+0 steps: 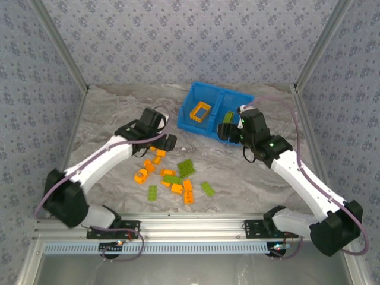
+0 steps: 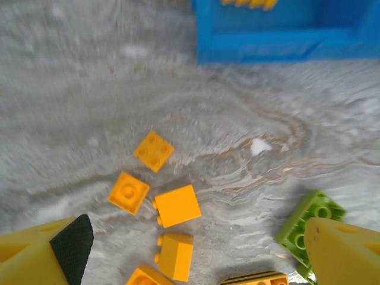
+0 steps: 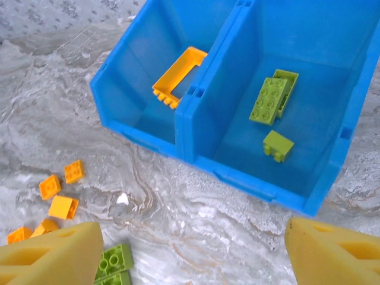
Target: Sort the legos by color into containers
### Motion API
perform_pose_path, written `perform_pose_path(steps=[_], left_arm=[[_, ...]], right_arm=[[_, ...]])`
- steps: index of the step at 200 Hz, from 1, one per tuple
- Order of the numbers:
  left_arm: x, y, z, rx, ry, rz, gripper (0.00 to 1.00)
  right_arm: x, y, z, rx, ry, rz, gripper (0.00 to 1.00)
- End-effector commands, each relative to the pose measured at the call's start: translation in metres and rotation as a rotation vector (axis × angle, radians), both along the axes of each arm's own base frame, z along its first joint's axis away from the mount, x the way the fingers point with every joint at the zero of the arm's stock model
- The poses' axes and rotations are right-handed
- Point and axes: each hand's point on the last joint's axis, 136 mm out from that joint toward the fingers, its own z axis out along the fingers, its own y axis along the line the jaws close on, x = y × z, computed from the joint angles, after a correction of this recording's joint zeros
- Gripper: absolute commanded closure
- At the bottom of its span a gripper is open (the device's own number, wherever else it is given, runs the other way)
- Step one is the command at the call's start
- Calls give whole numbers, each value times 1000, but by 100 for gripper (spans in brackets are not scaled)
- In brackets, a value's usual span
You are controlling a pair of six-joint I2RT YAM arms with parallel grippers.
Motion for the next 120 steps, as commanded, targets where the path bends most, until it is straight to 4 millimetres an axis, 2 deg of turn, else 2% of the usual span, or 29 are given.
perform_pose_path(steps=[1,30,54,67,120], left_arm=[[16,13,-25,13,98,149,10],[36,13,-61,93,149,81,16],[49,13,-83,60,216,76,20],[54,10,-92,26,252,77,24],[60,5,-118,28,316,54,24]], right_arm=[[-13,3,-6,-5,23,65,15],[-21,0,-12,-19,47,73,12],[-22,0,-14,-9,50,69,12],[-22,-1,-14,-8,48,62,11],[-21,-2,-11,-12,44,54,10]])
